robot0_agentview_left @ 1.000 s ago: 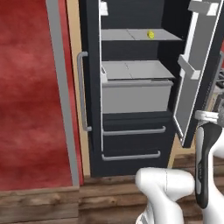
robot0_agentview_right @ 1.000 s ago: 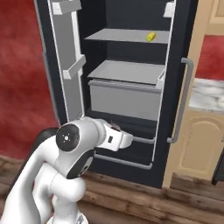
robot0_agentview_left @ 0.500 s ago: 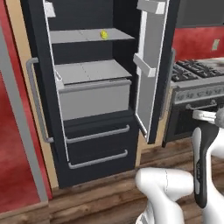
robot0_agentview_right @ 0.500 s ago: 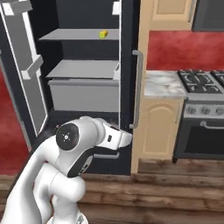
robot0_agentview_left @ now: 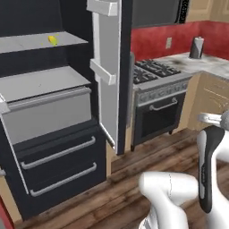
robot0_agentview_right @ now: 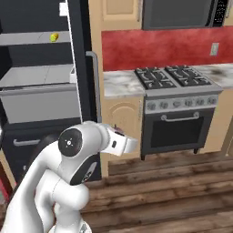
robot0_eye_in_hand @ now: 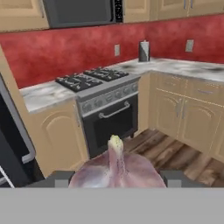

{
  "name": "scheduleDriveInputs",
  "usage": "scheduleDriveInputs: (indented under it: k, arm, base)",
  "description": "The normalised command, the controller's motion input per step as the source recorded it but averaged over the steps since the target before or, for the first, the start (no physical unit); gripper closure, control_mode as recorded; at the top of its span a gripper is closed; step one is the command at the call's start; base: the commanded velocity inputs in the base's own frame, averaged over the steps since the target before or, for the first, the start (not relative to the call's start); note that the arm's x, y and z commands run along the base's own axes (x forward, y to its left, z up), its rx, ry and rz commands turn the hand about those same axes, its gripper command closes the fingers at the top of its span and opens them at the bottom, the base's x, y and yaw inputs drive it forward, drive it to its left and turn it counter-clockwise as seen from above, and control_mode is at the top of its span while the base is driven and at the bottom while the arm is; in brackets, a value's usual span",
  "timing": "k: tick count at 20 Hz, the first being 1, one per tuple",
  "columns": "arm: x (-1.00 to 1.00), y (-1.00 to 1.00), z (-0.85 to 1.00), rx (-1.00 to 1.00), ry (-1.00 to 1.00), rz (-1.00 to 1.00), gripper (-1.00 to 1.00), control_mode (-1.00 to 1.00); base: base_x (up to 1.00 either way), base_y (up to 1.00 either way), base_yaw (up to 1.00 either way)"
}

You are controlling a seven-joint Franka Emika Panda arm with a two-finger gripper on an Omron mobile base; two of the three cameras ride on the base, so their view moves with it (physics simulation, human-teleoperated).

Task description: Retrieve the bottle and the shaker from the cabinet and place them next to the mixing bowl on the counter. Then add garlic from the fridge to the mixing bowl.

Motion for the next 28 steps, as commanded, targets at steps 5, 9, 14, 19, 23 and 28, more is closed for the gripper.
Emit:
scheduleDriveInputs:
  k: [5,9,14,19,23,28]
  arm:
    - [0.00,0.00,0.00,0.00,0.00,0.00,1.00,1.00]
    - [0.00,0.00,0.00,0.00,0.00,0.00,1.00,1.00]
    - [0.00,0.00,0.00,0.00,0.00,0.00,1.00,1.00]
    - [0.00,0.00,0.00,0.00,0.00,0.00,1.00,1.00]
    - [0.00,0.00,0.00,0.00,0.00,0.00,1.00,1.00]
    - [0.00,0.00,0.00,0.00,0.00,0.00,1.00,1.00]
  base:
    - [0.57,-0.20,-0.41]
    - [0.65,-0.13,-0.41]
    - [0.70,-0.24,-0.38]
    - [0.75,-0.38,-0.37]
    - [0.72,-0.54,-0.34]
    - [0.61,-0.68,-0.30]
